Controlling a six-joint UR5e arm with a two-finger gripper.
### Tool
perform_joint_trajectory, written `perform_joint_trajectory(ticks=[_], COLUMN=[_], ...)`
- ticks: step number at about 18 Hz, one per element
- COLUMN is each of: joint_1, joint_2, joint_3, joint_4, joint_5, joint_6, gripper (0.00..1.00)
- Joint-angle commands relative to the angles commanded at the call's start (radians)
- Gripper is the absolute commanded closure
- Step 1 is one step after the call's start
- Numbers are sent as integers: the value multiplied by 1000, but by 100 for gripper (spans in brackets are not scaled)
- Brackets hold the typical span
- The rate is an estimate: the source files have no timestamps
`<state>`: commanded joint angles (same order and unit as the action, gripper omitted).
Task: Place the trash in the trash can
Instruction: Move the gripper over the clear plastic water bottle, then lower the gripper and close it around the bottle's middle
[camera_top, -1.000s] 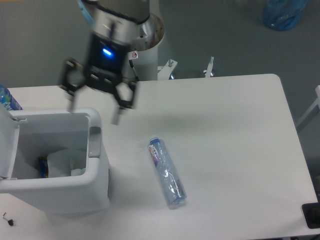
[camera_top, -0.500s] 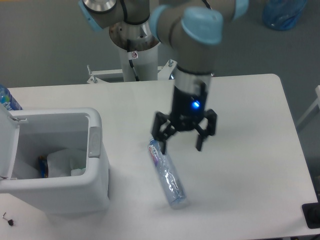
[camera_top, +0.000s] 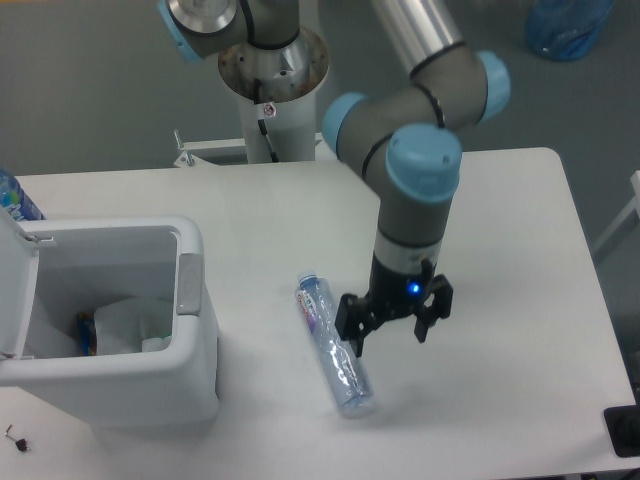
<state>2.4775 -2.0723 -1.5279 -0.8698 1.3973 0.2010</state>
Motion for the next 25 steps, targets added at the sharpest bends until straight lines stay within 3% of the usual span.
perform_joint_trajectory(ticks=[4, 12, 25], joint_1=[-32, -63, -63], joint_2=[-43, -114, -160], joint_3=[6, 11, 20], joint_4=[38, 43, 43], joint_5=[75, 80, 81], joint_6=[0, -11, -9], gripper=[0, 0, 0])
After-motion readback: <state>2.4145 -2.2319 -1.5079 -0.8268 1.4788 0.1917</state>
